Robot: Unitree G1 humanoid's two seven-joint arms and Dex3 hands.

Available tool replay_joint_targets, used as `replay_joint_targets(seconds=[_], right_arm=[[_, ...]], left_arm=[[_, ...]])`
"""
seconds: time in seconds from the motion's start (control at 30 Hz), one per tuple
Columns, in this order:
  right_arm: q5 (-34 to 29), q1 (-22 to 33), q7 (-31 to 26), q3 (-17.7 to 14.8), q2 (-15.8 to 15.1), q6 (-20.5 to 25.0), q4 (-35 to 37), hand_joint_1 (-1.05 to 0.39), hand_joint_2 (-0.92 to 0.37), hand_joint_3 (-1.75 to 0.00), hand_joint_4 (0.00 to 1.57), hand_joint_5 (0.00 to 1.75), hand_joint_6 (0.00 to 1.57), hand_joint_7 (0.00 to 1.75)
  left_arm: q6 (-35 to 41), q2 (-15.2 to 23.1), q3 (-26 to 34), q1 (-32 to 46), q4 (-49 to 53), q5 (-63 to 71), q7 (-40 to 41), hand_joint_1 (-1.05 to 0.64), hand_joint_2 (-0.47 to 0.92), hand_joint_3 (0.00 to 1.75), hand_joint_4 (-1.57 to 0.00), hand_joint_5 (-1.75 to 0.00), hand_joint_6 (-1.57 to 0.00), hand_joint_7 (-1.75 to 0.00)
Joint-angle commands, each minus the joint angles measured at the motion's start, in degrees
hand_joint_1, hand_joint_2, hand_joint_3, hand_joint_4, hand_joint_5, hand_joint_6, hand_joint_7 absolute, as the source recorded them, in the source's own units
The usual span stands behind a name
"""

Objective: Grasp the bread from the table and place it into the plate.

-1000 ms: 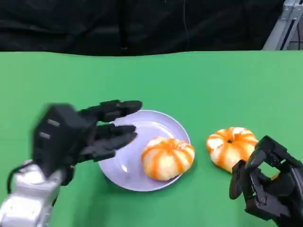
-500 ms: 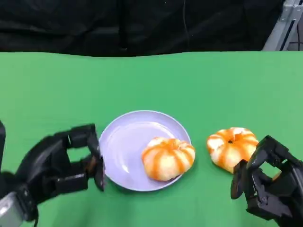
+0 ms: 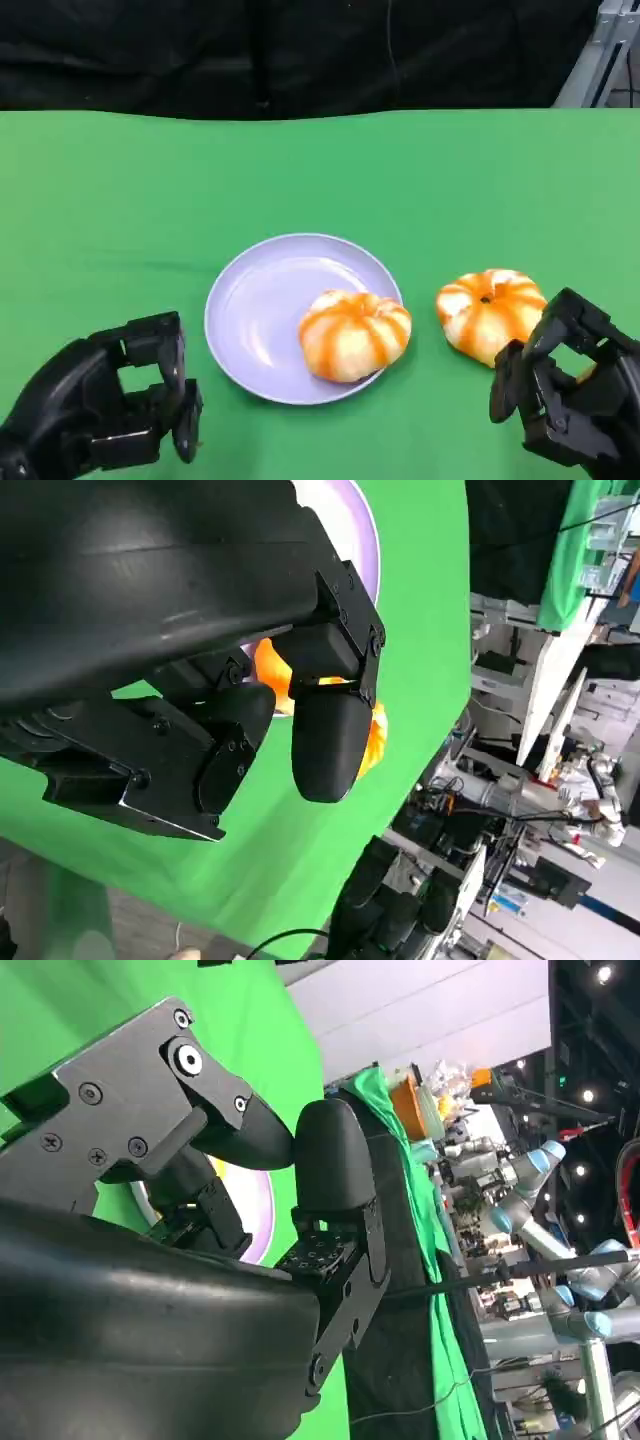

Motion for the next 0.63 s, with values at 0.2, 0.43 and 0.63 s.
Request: replay_joint_targets(seconds=[0.2, 0.43, 0.63], right_arm=[[0.5, 0.2, 0.5, -0.8, -0.8, 0.2, -0.3, -0.15, -0.44, -1.31, 0.87, 1.75, 0.70, 1.62], [0.3, 0.5, 0.6, -0.3, -0.5, -0.5, -0.4, -0.14, -0.44, -1.30, 0.87, 1.75, 0.70, 1.63], [-0.3, 0.9, 0.1, 0.0, -0.1, -1.3, -0.4, -0.16, -0.46, -1.29, 0.89, 1.75, 0.71, 1.64]], left_arm=[[-3.1, 1.3, -0.5, 0.1, 1.3, 0.6, -1.7, 0.02, 0.64, 1.28, -0.87, -1.75, -0.72, -1.75], [-4.6, 1.0, -0.1, 0.7, 2.0, 0.0, -2.6, 0.02, 0.64, 1.28, -0.88, -1.75, -0.73, -1.75], [-5.8, 1.5, 0.8, 1.3, 0.9, 0.1, -1.6, 0.03, 0.63, 1.28, -0.89, -1.75, -0.74, -1.75]])
